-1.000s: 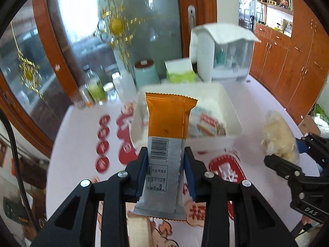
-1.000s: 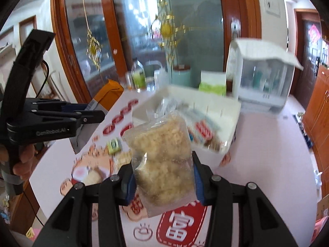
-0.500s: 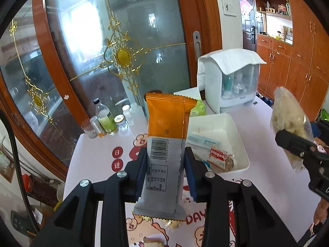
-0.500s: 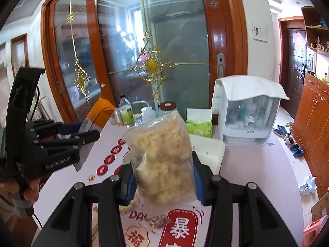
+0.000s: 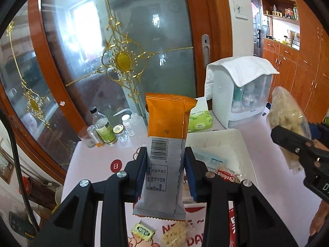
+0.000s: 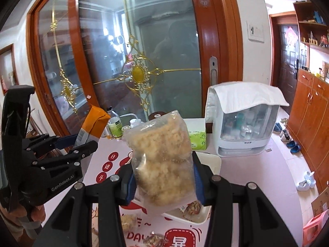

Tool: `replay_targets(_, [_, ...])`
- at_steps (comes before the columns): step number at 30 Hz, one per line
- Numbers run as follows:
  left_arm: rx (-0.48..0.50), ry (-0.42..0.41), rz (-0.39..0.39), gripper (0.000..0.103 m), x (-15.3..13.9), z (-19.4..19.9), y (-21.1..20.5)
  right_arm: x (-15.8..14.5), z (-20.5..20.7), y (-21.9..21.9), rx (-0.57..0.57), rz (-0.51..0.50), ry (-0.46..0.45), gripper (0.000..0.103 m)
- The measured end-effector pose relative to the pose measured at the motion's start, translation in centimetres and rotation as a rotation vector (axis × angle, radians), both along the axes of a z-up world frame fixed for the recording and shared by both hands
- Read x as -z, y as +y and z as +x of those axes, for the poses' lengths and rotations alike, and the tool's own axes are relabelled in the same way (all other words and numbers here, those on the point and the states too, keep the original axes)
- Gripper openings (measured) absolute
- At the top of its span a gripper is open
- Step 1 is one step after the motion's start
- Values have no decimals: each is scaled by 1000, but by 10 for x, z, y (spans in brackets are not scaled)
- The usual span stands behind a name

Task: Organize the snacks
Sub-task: 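Carry both snacks over the white tray and open both tools to drop them, then withdraw both tools from the tray back toward the remaining snacks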

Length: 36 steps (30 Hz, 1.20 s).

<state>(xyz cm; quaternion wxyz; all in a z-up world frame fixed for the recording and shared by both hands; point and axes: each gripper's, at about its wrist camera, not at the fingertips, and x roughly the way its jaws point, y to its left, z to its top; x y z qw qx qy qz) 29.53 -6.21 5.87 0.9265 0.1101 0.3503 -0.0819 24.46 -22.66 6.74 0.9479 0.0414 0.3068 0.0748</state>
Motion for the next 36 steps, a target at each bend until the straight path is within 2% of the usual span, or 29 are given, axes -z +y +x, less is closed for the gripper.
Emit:
replay_targets(5, [-14,25,16,35,20,38,-3,21,43,-2,47,-5,63,46])
replay_targets(9, [-12,37,18,43,35,61,-6,44,76,-5,83,-19,121,48])
replay_targets(10, [-6,51,4,51,40,68,-6,49,82,-5,90,-19,135,48])
replay_targets(11, [-5,65,-3,78,43,72,-7,56,90,-7,96,-13,156,49])
replay_targets(12, [-14,73,-8,100,46,76,-7,62,95,-8,96,-6,172,52])
replay_targets(13, [-29,67,-15,103,50,80,-6,67,100,-9,103,0,185,56])
replay_targets(18, [-22,101,-23,102,64,88,-9,81,106,-13,126,6,197,65])
replay_targets(28, [-12,133,-13,102,74,81,-11,91,103,-14,127,6,234,66])
replay_targets(36, [-17,144,-19,103,71,67,-5,91,90,-14,125,5,245,66])
